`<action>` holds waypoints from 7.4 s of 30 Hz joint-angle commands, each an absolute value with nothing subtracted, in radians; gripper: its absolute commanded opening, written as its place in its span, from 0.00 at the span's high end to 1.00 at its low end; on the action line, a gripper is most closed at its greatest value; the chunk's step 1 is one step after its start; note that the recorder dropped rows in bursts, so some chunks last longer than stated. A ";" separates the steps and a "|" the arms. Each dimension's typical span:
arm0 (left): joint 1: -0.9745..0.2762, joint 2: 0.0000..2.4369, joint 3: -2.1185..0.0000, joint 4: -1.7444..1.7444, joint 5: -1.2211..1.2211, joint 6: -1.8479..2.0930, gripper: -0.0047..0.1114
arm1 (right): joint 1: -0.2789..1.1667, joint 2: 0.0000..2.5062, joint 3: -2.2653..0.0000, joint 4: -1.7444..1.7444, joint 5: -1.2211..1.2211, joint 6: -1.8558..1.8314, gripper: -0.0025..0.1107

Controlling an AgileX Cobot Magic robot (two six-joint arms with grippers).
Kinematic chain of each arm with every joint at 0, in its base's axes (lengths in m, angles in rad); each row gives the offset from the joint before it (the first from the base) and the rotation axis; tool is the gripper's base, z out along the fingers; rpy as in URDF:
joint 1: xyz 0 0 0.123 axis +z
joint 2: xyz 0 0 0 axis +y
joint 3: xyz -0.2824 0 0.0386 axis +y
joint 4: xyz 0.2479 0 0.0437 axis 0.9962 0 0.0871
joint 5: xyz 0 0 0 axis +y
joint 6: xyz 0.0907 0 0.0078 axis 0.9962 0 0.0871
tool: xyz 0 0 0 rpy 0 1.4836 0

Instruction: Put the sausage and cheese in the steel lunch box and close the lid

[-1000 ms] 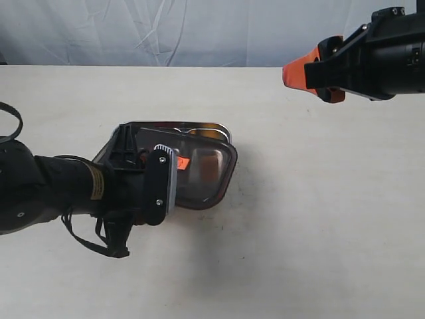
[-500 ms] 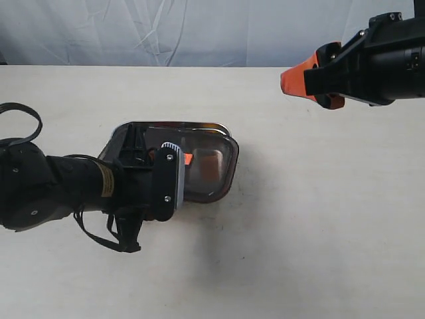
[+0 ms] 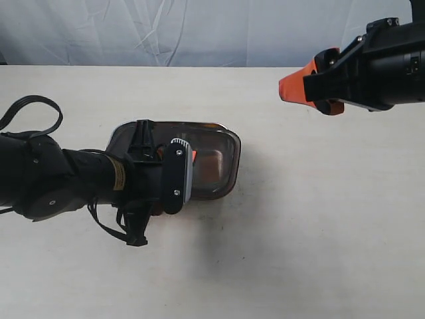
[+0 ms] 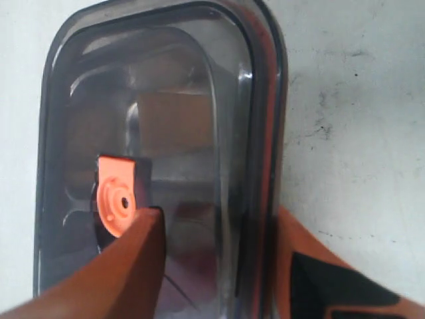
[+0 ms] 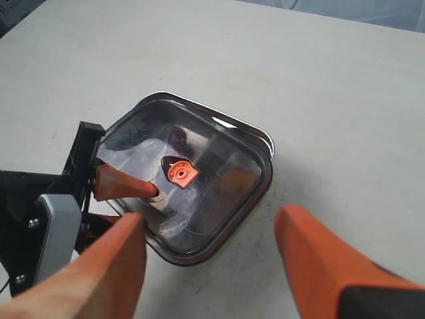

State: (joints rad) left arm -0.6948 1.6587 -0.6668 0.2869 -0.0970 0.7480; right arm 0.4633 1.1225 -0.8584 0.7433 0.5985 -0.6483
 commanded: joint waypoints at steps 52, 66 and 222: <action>-0.690 1.559 -0.673 0.185 0.167 0.739 0.57 | 0.459 1.117 -0.863 0.723 0.641 -0.625 0.47; -0.690 1.512 -0.675 0.192 0.037 0.740 0.57 | 0.459 1.117 -0.863 0.715 0.645 -0.625 0.47; -0.319 1.154 -0.677 0.103 0.295 -0.053 0.96 | 0.618 1.948 -1.216 0.450 0.685 -0.205 0.98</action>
State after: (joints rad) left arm -0.3207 1.1600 -0.6766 0.1093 0.3052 -0.0479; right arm 0.6154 1.9494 -1.1986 0.4511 0.6775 -0.2022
